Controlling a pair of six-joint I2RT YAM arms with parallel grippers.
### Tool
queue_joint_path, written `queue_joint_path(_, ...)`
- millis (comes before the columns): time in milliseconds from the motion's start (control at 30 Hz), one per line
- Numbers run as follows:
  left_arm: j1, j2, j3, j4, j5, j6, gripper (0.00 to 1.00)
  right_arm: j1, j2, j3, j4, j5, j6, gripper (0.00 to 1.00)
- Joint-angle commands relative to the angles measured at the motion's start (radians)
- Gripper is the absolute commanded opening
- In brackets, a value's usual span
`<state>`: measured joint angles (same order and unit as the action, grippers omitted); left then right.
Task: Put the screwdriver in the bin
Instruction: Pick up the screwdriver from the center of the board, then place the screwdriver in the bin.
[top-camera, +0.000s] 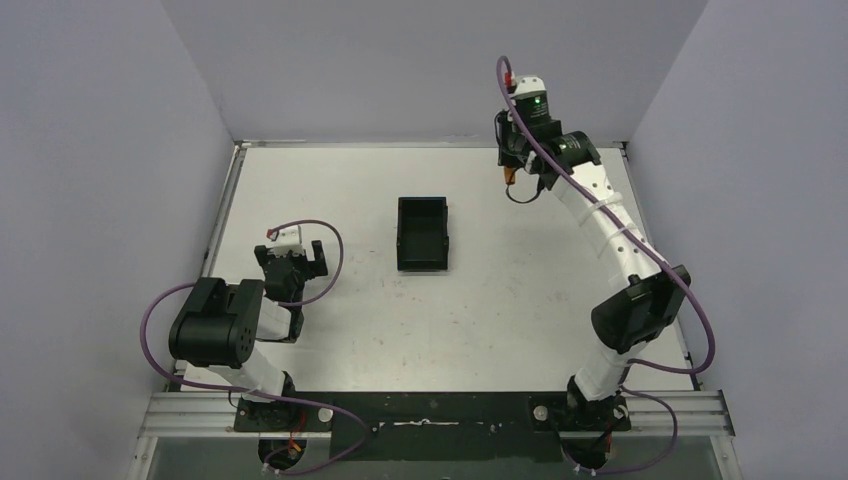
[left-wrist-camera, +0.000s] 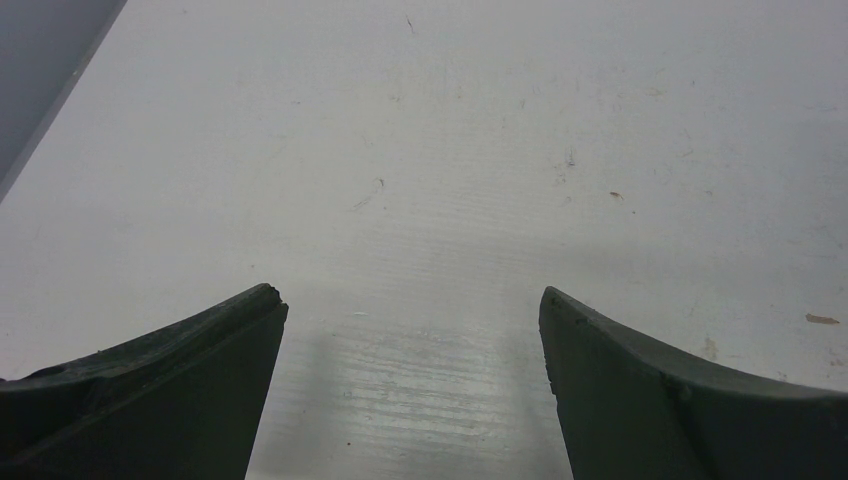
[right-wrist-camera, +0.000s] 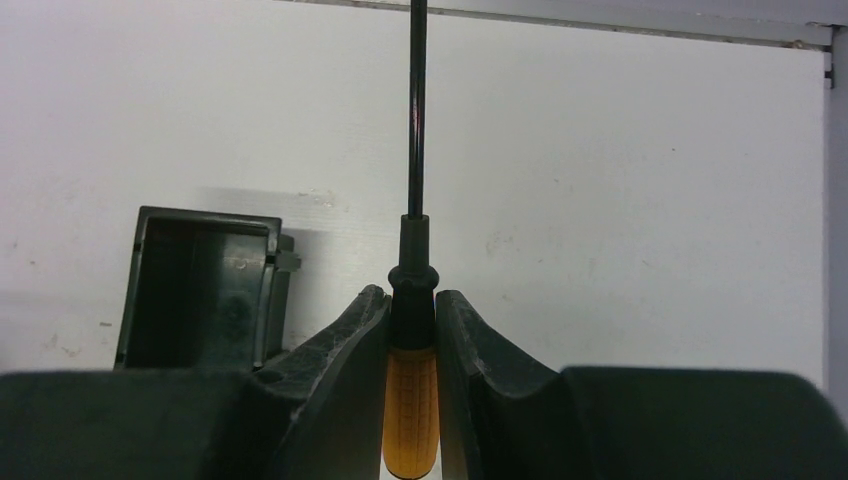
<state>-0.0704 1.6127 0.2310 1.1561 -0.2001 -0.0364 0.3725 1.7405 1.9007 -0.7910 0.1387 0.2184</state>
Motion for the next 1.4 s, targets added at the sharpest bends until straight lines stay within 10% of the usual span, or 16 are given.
queue_joint_path(0,-0.002,-0.001,0.024,0.053,0.011,0.006,0.97,0.087,-0.059,0.002,0.067,0.073,0.04,0.0)
queue_joint_path(767,-0.002,-0.002,0.024,0.053,0.011,0.007,0.97,0.392,0.08,0.09,0.173,0.162,0.071,0.0)
queue_joint_path(1367,-0.002,-0.002,0.024,0.053,0.011,0.007,0.97,0.404,0.088,-0.207,0.439,0.08,-0.035,0.0)
